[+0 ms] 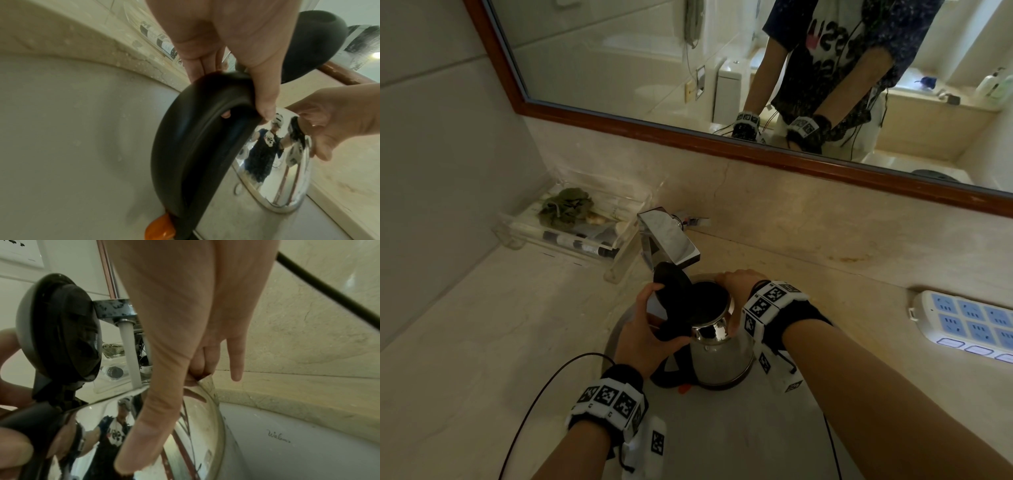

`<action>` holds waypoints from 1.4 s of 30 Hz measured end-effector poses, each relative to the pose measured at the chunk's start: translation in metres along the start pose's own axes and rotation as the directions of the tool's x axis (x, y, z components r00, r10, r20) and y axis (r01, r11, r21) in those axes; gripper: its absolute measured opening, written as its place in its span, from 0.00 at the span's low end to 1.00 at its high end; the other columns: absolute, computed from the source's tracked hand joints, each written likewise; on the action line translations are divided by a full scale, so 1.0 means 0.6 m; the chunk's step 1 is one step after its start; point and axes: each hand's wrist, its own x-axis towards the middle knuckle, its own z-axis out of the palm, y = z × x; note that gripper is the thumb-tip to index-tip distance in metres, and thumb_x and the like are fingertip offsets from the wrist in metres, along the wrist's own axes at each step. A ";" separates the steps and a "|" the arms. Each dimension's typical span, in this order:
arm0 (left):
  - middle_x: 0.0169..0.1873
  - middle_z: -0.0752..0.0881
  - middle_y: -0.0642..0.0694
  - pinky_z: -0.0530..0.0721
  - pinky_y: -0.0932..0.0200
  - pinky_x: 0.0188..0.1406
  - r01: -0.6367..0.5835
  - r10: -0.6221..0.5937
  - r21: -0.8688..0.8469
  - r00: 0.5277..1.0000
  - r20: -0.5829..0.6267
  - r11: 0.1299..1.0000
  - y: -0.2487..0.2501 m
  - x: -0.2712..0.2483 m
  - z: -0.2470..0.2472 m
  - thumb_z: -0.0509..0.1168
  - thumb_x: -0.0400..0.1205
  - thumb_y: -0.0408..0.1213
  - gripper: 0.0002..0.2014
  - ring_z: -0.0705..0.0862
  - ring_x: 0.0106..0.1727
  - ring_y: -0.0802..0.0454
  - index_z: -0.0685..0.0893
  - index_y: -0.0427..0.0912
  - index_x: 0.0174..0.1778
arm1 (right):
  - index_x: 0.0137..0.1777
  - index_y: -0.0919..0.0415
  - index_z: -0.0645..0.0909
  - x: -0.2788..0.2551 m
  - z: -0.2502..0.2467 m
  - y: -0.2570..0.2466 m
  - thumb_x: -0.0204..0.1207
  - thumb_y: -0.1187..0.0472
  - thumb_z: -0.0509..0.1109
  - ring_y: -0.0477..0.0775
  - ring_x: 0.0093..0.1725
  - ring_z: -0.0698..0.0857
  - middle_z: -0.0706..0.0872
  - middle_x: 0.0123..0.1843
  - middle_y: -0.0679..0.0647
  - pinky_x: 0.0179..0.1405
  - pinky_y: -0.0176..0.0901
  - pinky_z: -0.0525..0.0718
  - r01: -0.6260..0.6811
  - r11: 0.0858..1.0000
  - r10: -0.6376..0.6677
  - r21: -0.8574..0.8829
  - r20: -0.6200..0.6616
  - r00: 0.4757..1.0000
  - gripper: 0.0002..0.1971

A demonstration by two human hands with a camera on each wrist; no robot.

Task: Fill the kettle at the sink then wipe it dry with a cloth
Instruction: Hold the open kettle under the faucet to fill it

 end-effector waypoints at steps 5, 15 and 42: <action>0.54 0.84 0.42 0.81 0.65 0.43 0.002 -0.002 -0.002 1.000 -0.003 1.000 0.001 -0.001 0.001 0.80 0.63 0.37 0.45 0.84 0.49 0.49 0.55 0.77 0.57 | 0.78 0.62 0.69 -0.002 -0.002 -0.001 0.79 0.58 0.68 0.62 0.70 0.80 0.79 0.72 0.62 0.69 0.51 0.80 0.001 1.000 -0.001 -0.008 0.009 1.000 0.28; 0.51 0.84 0.46 0.83 0.61 0.45 0.005 -0.005 -0.017 1.000 -0.009 1.000 0.001 -0.002 0.001 0.80 0.63 0.36 0.46 0.84 0.49 0.49 0.55 0.79 0.56 | 0.77 0.62 0.70 -0.007 -0.001 0.000 0.77 0.58 0.71 0.62 0.69 0.80 0.80 0.71 0.62 0.66 0.50 0.79 0.005 1.000 -0.005 0.005 -0.013 1.000 0.29; 0.52 0.83 0.44 0.81 0.64 0.41 0.034 -0.034 -0.002 0.999 0.007 0.999 -0.003 0.001 0.000 0.80 0.62 0.37 0.45 0.84 0.48 0.50 0.56 0.73 0.60 | 0.78 0.62 0.70 -0.009 -0.005 -0.002 0.80 0.58 0.67 0.62 0.71 0.79 0.79 0.73 0.62 0.67 0.49 0.78 0.006 1.000 -0.006 -0.009 0.005 1.000 0.26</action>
